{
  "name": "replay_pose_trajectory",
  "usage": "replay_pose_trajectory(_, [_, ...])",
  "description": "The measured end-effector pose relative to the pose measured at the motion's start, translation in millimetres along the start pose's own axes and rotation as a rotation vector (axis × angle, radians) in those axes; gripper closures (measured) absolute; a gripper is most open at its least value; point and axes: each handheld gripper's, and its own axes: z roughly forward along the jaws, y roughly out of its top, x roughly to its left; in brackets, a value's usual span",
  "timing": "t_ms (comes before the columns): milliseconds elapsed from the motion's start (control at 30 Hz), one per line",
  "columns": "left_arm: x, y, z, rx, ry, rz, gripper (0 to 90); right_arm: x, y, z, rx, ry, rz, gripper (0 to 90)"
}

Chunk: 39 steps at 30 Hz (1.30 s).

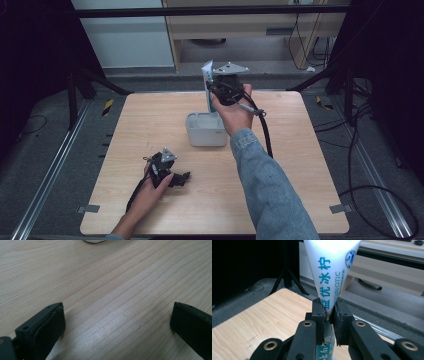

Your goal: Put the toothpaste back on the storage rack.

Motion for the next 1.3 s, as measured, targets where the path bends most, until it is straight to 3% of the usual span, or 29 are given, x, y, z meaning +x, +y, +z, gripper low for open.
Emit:
replay_pose_trajectory(400, [0.0,0.0,0.0,0.001,0.0,0.001,0.0,5.3,-20.0,18.4,0.034,0.022,0.018,80.3])
replay_pose_trajectory(1300, [0.0,-0.1,0.1,-0.002,0.0,0.0,0.0,5.6,-53.8,33.0,0.095,0.031,0.045,80.3])
